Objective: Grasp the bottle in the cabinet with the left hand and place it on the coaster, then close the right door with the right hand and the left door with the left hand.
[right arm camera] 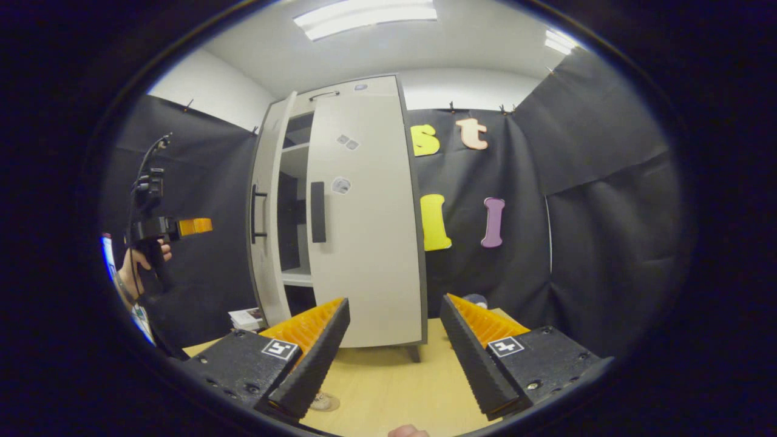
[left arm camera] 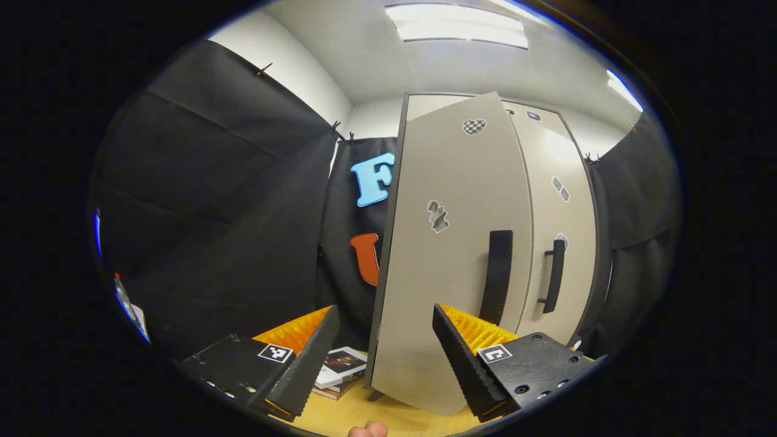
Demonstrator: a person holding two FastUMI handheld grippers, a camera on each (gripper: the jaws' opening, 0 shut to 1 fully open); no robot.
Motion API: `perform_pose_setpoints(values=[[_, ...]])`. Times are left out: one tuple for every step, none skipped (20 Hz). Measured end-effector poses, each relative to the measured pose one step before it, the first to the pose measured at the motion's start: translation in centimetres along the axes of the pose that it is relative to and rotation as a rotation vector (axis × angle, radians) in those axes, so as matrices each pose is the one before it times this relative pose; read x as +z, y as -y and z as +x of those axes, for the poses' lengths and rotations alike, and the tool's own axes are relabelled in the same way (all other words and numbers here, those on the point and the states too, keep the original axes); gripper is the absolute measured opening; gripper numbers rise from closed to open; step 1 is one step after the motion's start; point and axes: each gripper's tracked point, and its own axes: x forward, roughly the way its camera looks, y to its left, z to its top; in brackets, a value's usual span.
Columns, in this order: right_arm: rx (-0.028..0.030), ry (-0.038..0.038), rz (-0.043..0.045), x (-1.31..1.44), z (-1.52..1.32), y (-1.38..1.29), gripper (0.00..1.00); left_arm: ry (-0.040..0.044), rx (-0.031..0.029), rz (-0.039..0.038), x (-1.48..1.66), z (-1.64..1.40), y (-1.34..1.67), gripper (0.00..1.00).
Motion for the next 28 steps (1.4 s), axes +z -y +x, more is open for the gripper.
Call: perform_pose_setpoints(values=[[0.00834,-0.00323,-0.00221,-0.013,0.089,-0.341,0.99,-0.00652,-0.00167,0.00602,-0.448,-0.825,0.456,0.99],[0.00258,-0.00178,-0.00603,0.149,0.061,-0.149,0.99,-0.01246,-0.01211,0.00113,-0.525,-1.03,0.673,0.95],[0.00356,0.00241,-0.00564,0.12,0.005,-0.175,0.94,-0.01222,-0.01754,-0.00099,-0.667,-0.874,0.817,0.95],[0.00381,0.00466,-0.00327,0.195,-0.06,-0.229,0.99,-0.00544,-0.01764,-0.00063,-0.626,-0.874,0.788,0.99],[0.00265,0.00477,-0.00208,0.118,-0.031,-0.139,0.99,-0.00015,-0.01311,0.00235,-0.728,-0.7,0.694,0.99],[0.00129,0.00159,-0.00248,0.199,-0.137,-0.058,0.99,-0.00051,-0.01195,0.00782,-0.796,-0.681,0.565,0.95],[0.00289,0.00267,-0.00203,0.24,-0.129,-0.023,0.99,-0.0027,-0.00965,0.00341,-0.849,-0.653,0.522,0.95],[0.00171,0.00323,-0.00309,0.196,-0.169,-0.027,0.99,-0.00591,-0.0123,0.00009,-0.785,-0.633,0.636,0.95],[-0.00439,0.00251,-0.00381,0.126,-0.173,0.106,0.99,-0.00788,-0.01453,-0.00638,-0.769,-0.562,0.69,0.94],[-0.00677,0.00073,-0.00422,-0.002,-0.208,0.219,0.99,-0.00849,-0.01411,-0.00816,-0.586,-0.58,0.482,0.99],[-0.01201,-0.00445,-0.00471,-0.225,-0.147,0.3,0.99,-0.00979,-0.01017,-0.0118,-0.717,-0.429,0.536,0.99],[-0.01144,-0.00629,-0.00312,-0.431,-0.152,0.284,0.98,-0.00685,-0.00605,-0.01463,-0.553,-0.355,0.346,0.95],[-0.01019,-0.00665,0.00068,-0.402,-0.128,0.198,0.98,-0.00266,-0.00628,-0.01344,-0.331,-0.484,0.25,0.95],[-0.00657,-0.00899,0.00516,-0.476,-0.14,0.135,0.99,-0.00288,-0.00879,-0.01185,-0.2,-0.296,0.422,0.99],[-0.00014,-0.01065,0.00798,-0.412,-0.087,0.035,0.99,-0.01377,-0.0171,-0.00133,-0.209,-0.118,0.421,0.99],[-0.00091,-0.01587,0.00774,-0.498,-0.001,-0.003,0.99,-0.01879,-0.01213,0.00806,-0.363,-0.137,0.333,0.99],[-0.00146,-0.01334,0.00764,-0.44,-0.03,0.073,0.99,-0.00926,-0.00179,0.01227,-0.125,-0.052,0.063,0.99],[-0.00774,-0.00327,0.00607,-0.08,-0.021,0.238,0.99,0.00398,0.00083,0.0086,0.154,0.071,-0.205,0.99],[-0.00727,0.00899,0.00353,0.195,-0.089,0.271,0.99,0.00726,0.00041,0.00548,0.197,0.082,-0.091,0.95],[0.00043,0.00269,-0.00103,0.114,0.003,0.027,0.99,0.00607,-0.00068,0.00214,0.171,0.032,0.139,0.95],[0.00221,-0.00811,-0.00327,-0.18,0.15,-0.083,0.99,0.00013,-0.01207,0.00254,0.018,0.169,0.438,0.94],[0.00066,-0.00022,-0.00051,-0.176,0.059,0.012,0.99,-0.00197,-0.01195,0.00546,0.068,0.005,0.434,0.95],[0.00371,0.00452,0.00192,0.219,-0.003,-0.098,0.99,0.00241,-0.00647,0.00629,0.137,-0.014,0.283,0.95],[0.00632,0.00113,0.0,0.028,0.104,-0.182,0.99,0.0062,-0.00667,0.00337,0.011,0.084,0.182,0.94],[0.00309,0.00003,-0.00275,0.022,0.142,-0.108,0.98,0.00193,-0.00719,0.0039,0.075,0.098,0.151,0.95],[0.00252,-0.00062,-0.00387,-0.015,0.062,-0.041,0.94,0.00186,-0.00277,0.00496,-0.01,-0.111,0.188,0.95],[0.00458,-0.00037,-0.00183,0.049,0.035,-0.183,0.99,0.00081,-0.00616,0.0049,0.017,0.009,0.169,0.95],[0.00406,0.0022,0.00171,0.078,0.1,-0.125,0.99,-0.00334,-0.0087,0.00377,-0.134,0.156,0.167,0.94]])
